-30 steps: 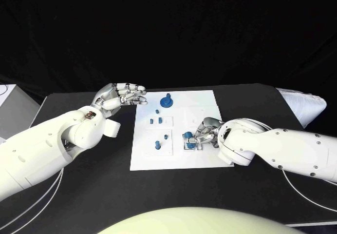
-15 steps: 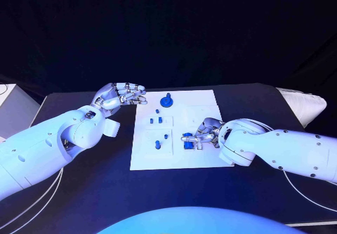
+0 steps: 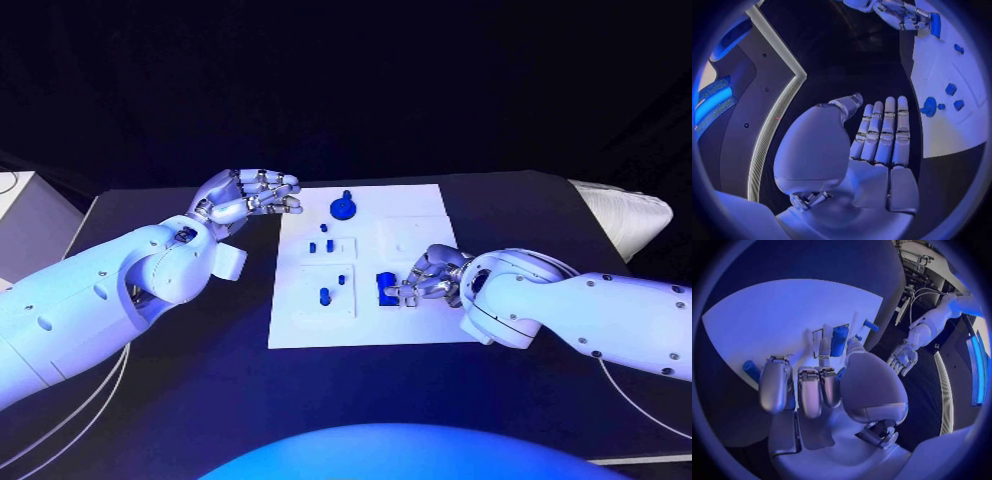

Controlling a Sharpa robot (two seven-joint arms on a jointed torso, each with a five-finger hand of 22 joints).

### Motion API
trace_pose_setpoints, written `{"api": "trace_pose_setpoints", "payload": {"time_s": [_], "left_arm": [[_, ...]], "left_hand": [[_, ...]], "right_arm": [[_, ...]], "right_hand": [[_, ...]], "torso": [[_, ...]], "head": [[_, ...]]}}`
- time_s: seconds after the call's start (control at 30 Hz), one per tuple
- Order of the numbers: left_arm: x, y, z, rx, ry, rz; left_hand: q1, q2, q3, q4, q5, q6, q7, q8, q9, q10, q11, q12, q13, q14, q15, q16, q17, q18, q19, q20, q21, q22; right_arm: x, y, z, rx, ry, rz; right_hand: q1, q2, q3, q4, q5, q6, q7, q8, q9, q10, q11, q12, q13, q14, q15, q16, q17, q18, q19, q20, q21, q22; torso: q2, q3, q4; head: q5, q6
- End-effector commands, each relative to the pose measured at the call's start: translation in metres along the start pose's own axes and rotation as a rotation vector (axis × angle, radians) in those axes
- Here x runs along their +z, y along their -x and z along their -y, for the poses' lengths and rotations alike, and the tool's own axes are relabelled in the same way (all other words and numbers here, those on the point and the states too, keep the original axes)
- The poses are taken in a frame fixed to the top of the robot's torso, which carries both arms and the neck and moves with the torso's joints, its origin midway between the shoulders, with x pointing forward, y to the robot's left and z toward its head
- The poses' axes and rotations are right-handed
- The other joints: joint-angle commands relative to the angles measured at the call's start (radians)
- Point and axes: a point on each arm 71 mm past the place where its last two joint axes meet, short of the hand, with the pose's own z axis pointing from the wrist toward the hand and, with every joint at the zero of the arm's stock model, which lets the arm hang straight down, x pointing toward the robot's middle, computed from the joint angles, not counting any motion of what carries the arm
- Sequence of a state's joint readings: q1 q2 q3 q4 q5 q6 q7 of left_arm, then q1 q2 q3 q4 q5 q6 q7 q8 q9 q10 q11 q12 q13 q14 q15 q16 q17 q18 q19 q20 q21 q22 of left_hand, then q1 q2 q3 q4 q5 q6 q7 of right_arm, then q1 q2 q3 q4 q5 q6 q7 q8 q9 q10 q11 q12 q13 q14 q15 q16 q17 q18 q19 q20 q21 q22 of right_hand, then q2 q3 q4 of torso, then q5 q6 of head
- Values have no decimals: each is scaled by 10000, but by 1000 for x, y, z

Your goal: Assemble the parts on the task board

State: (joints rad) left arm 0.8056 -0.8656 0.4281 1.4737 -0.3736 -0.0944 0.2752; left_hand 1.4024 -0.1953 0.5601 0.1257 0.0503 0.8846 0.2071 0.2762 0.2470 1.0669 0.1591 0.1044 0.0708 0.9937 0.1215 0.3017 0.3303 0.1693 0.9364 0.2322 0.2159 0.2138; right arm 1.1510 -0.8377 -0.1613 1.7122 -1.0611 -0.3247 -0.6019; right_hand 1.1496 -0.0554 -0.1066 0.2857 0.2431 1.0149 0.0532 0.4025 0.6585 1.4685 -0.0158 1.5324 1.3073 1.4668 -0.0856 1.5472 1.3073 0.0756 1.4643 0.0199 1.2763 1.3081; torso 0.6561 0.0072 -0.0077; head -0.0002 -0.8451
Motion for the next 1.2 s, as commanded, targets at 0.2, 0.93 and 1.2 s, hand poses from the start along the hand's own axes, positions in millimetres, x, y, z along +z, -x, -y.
{"api": "trace_pose_setpoints", "payload": {"time_s": [0.2,0.93,1.2], "left_arm": [[0,-1,1,-25,-56,-132],[0,-2,0,-36,-52,-131],[0,-2,0,-38,-38,-127]], "left_hand": [[-44,90,-39,19,22,44,46,-46,-11,11,30,-49,16,73,-20,-28,11,126,94,1,-33,-11],[-50,101,-45,34,21,59,44,-53,-24,20,28,-61,21,94,-20,-90,65,128,129,3,-83,-53],[-50,101,-45,34,21,59,44,-53,-24,20,28,-61,21,94,-20,-90,65,128,129,3,-83,-53]], "right_arm": [[-13,21,13,230,587,547],[-24,73,88,-1530,-1159,1290],[-19,57,82,-1668,-1172,917]], "right_hand": [[370,52,88,17,325,-86,15,-10,-15,856,-47,57,2420,954,-17,39,2227,-214,692,-62,114,1195],[845,3,132,1,524,-206,102,-267,-161,953,27,245,2545,997,51,139,2433,-282,740,-2,451,1390],[875,7,139,7,528,-174,97,-268,-166,954,25,246,2546,998,52,142,2438,-286,742,2,472,1403]], "torso": [[-6,1,-15],[-2,15,2],[9,-2,15]], "head": [[-16,18],[-410,76],[-416,51]]}}
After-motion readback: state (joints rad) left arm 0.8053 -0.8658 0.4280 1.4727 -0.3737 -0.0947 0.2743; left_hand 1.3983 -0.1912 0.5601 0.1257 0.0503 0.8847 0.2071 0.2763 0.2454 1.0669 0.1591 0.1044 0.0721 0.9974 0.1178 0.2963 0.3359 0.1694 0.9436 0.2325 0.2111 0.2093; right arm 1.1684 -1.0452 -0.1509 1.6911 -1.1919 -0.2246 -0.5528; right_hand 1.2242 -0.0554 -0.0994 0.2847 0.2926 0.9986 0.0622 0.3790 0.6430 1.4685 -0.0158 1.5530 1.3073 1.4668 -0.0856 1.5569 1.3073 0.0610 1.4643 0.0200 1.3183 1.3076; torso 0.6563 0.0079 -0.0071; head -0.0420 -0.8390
